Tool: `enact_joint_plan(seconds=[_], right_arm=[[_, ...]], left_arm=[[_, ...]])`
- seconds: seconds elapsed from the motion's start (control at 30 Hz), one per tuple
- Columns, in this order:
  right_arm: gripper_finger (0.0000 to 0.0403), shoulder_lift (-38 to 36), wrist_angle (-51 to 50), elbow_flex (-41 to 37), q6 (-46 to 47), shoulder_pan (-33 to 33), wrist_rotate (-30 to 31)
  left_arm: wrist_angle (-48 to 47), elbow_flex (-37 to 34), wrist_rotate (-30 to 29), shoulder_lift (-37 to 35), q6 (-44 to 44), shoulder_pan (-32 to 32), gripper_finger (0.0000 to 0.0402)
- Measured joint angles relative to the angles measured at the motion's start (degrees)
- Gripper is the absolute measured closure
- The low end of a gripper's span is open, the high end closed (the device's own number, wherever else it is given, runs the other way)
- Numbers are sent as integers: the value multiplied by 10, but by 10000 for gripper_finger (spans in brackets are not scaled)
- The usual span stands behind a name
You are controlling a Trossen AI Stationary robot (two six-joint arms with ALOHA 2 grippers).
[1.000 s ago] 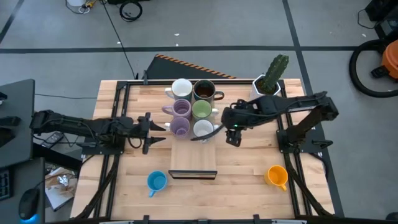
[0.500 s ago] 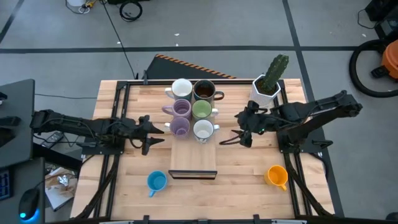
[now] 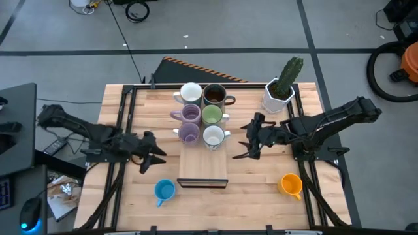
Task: Place coffee mugs
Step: Put the blue mug on the shelf
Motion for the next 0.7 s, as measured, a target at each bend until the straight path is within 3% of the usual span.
enact_joint_plan(seconds=[0.17, 0.33, 0.57, 0.7], right_arm=[[119, 0, 17, -3, -9, 9, -1], [123, 0, 25, -4, -11, 26, 0], [124, 1, 63, -4, -53, 39, 9], [124, 1, 72, -4, -74, 39, 5]], left_arm=[[-108, 62, -125, 4, -98, -105, 215], [-120, 101, -178, 56, -199, -194, 215], [-211, 206, -199, 178, -325, -264, 215], [-288, 283, -162, 232, -426, -293, 215]])
